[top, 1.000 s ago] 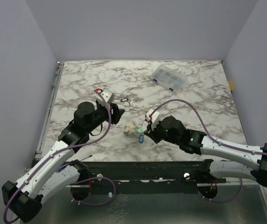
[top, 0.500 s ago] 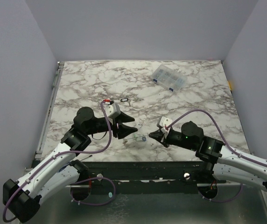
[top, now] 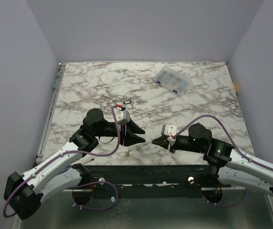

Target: Put the keys on the keyring

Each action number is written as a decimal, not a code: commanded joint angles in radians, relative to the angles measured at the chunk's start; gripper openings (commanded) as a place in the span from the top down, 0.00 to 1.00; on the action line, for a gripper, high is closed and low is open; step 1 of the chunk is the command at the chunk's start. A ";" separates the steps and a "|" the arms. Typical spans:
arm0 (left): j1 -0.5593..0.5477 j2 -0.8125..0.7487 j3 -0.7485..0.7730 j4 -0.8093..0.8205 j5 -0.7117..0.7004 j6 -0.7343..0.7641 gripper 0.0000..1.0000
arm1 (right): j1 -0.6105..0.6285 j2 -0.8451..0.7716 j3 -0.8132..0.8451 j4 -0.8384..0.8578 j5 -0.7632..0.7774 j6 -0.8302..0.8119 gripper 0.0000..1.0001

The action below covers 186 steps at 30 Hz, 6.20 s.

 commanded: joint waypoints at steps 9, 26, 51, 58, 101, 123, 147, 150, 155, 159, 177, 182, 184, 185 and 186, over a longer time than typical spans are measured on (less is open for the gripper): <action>-0.102 0.095 0.062 0.025 0.005 0.099 0.69 | 0.006 -0.012 0.137 -0.114 -0.120 -0.071 0.99; -0.119 -0.002 0.053 -0.032 -0.142 0.101 0.36 | 0.006 -0.005 0.138 -0.070 0.026 -0.042 0.99; -0.473 0.211 0.205 -0.047 -0.550 0.318 0.35 | 0.005 -0.132 0.251 -0.247 0.169 0.209 0.99; -0.518 0.290 0.245 -0.048 -0.601 0.367 0.43 | 0.006 -0.164 0.239 -0.253 0.165 0.214 0.99; -0.518 0.163 0.079 0.150 -0.702 0.318 1.00 | 0.006 -0.145 0.230 -0.172 0.107 0.278 0.62; -0.519 0.072 0.077 0.072 -0.767 0.405 1.00 | 0.006 -0.247 0.342 -0.275 -0.071 0.120 0.38; -0.505 0.074 0.138 -0.026 -0.737 0.294 1.00 | 0.006 -0.017 0.282 -0.323 -0.031 -0.038 0.59; -0.504 0.071 0.142 -0.030 -0.736 0.288 1.00 | 0.007 0.005 0.293 -0.329 -0.033 -0.038 0.56; -0.504 0.079 0.155 -0.036 -0.741 0.286 1.00 | 0.006 0.027 0.289 -0.350 -0.040 -0.042 0.55; -0.502 0.078 0.155 -0.036 -0.740 0.278 1.00 | 0.006 0.022 0.276 -0.345 -0.036 -0.052 0.55; -0.501 0.078 0.151 -0.026 -0.709 0.256 1.00 | 0.006 -0.017 0.276 -0.328 0.103 -0.102 0.77; -0.501 0.073 0.142 -0.020 -0.712 0.255 1.00 | 0.005 -0.019 0.280 -0.334 0.123 -0.115 0.78; -0.501 0.073 0.142 -0.020 -0.715 0.258 1.00 | 0.006 -0.021 0.288 -0.352 0.130 -0.117 0.78; -0.501 0.073 0.140 -0.020 -0.716 0.259 1.00 | 0.006 -0.023 0.290 -0.359 0.133 -0.119 0.78; -0.501 0.072 0.141 -0.020 -0.716 0.260 1.00 | 0.005 -0.027 0.290 -0.363 0.134 -0.117 0.78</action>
